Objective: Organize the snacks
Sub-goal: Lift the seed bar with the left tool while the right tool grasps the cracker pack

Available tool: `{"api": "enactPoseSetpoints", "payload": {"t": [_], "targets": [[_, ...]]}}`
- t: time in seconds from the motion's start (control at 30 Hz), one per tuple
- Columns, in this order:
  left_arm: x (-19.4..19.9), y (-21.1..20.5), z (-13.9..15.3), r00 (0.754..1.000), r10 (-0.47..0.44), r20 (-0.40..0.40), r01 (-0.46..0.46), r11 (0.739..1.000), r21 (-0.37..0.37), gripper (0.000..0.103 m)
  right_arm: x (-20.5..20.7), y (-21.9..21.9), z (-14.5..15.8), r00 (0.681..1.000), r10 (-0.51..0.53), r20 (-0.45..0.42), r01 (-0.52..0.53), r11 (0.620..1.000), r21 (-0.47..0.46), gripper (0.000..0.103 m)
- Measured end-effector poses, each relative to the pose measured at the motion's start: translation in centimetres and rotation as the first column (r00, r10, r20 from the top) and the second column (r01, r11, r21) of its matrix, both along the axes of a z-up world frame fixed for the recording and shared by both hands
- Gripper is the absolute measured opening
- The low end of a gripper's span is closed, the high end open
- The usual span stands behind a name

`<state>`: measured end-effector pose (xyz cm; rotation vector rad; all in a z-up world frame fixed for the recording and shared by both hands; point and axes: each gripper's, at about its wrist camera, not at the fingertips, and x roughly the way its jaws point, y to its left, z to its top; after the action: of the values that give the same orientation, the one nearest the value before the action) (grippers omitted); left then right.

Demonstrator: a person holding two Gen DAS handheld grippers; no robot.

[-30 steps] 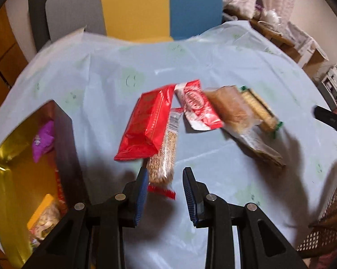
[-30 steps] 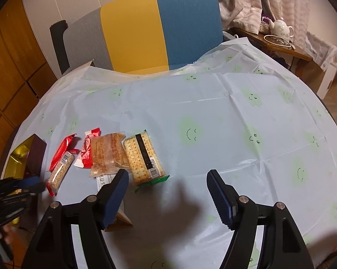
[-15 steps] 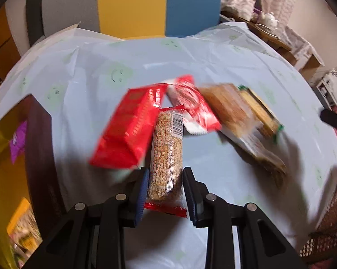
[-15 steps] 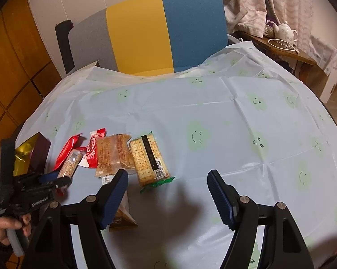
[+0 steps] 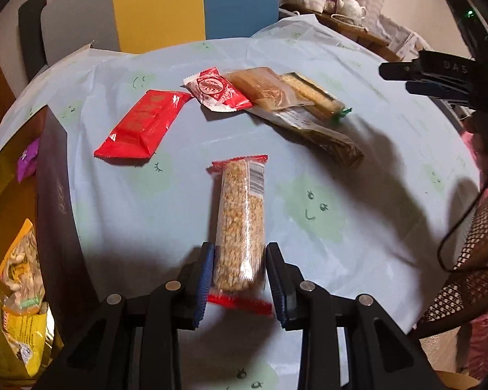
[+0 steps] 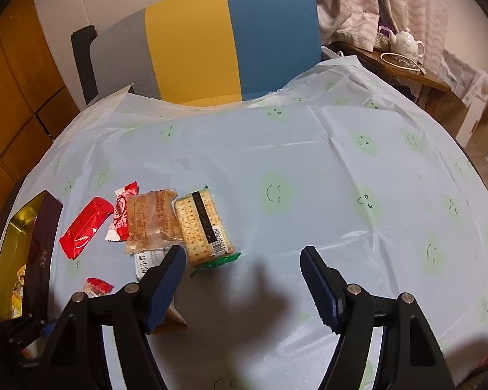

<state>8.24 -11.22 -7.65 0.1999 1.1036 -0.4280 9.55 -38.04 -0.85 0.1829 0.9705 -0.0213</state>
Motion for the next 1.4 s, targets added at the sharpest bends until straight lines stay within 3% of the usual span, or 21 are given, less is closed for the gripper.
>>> {"api": "enactPoseSetpoints", "payload": {"t": [0.23, 0.4, 0.77, 0.9, 1.07, 1.13, 1.4], "targets": [[1.9, -1.3, -0.8, 1.000, -0.005, 0.006, 0.005, 1.000, 0.020, 0.033, 0.3, -0.1, -0.6, 1.000, -0.008, -0.027, 0.008, 1.000, 0.005, 0.074], [0.8, -0.8, -1.2, 0.998, 0.003, 0.066, -0.003, 1.000, -0.005, 0.031, 0.4, 0.6, -1.0, 0.999, 0.028, -0.045, -0.028, 1.000, 0.001, 0.074], [-0.2, 0.2, -1.4, 0.995, 0.029, 0.095, -0.023, 0.998, -0.060, 0.031, 0.5, 3.3, -3.1, 0.982, 0.134, -0.130, -0.140, 0.989, -0.039, 0.073], [-0.6, 0.1, -1.5, 0.993, 0.022, 0.119, -0.015, 0.998, -0.059, 0.031, 0.6, 3.6, -3.7, 0.977, 0.141, -0.159, -0.153, 0.986, -0.067, 0.066], [-0.7, 0.3, -1.6, 0.992, 0.029, 0.122, -0.020, 0.997, -0.076, 0.031, 0.9, 3.7, -4.1, 0.973, 0.148, -0.175, -0.162, 0.985, -0.066, 0.065], [-0.9, 0.4, -1.6, 0.992, 0.031, 0.126, -0.021, 0.997, -0.078, 0.031, 1.6, 3.9, -4.1, 0.969, 0.161, -0.189, -0.174, 0.983, -0.053, 0.065], [-0.9, 0.9, -1.6, 0.992, 0.031, 0.122, -0.018, 0.994, -0.103, 0.031, 6.8, 5.9, -5.8, 0.931, 0.230, -0.284, -0.280, 0.948, -0.150, 0.068]]}}
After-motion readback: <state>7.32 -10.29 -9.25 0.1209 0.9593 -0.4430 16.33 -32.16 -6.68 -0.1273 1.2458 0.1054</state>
